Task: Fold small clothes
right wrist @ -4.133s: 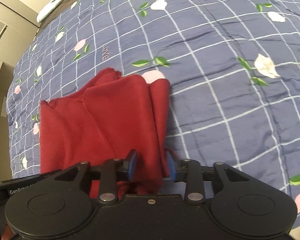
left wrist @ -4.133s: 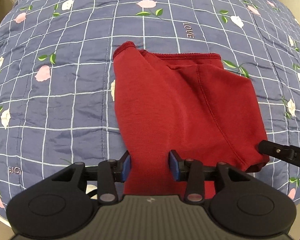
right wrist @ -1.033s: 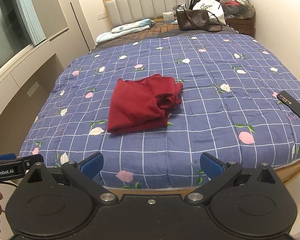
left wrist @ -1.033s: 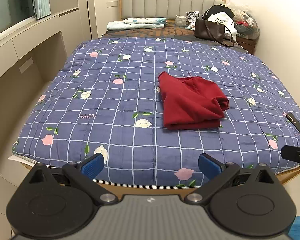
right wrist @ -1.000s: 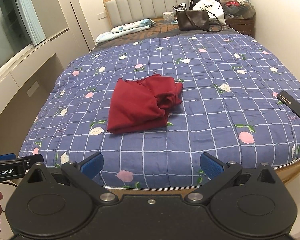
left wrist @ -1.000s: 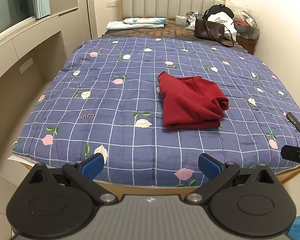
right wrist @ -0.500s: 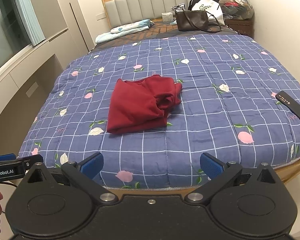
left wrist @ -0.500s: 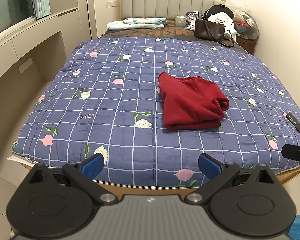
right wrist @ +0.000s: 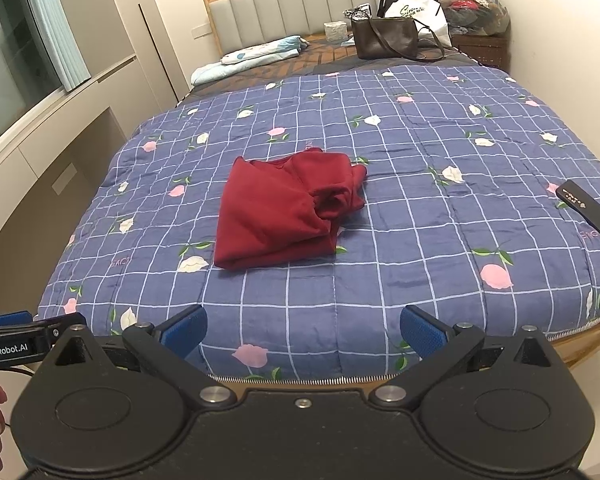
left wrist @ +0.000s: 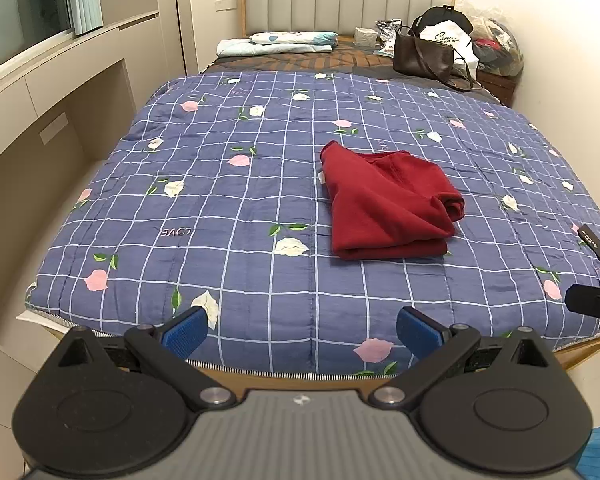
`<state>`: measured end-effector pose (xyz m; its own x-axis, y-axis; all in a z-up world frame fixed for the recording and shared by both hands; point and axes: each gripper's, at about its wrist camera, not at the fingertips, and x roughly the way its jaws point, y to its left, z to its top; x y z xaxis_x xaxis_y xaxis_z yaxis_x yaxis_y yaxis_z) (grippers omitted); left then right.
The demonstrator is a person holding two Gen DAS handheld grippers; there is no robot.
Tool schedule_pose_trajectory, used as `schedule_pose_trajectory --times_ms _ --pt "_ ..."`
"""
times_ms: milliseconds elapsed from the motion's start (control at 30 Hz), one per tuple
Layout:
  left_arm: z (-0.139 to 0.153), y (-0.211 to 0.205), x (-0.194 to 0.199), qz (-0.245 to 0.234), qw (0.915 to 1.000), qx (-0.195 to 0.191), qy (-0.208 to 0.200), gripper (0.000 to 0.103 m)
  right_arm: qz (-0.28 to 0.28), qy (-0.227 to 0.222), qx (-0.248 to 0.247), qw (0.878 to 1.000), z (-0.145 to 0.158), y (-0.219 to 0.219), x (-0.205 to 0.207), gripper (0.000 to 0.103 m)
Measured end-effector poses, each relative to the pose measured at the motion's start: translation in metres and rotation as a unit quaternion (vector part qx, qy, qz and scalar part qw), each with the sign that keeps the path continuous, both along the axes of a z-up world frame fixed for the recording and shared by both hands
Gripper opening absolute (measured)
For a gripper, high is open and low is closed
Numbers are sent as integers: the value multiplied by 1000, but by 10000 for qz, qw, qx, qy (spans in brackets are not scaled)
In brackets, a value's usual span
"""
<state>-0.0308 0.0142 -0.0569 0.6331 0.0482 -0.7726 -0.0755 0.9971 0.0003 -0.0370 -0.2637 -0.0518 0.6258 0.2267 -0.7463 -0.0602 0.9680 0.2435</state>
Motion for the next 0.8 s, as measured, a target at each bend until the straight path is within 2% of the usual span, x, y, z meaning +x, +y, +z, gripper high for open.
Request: schedule_pose_trajectory --times_ms 800 --pt "-3 2 8 25 10000 8 55 103 31 71 11 10000 -5 4 16 102"
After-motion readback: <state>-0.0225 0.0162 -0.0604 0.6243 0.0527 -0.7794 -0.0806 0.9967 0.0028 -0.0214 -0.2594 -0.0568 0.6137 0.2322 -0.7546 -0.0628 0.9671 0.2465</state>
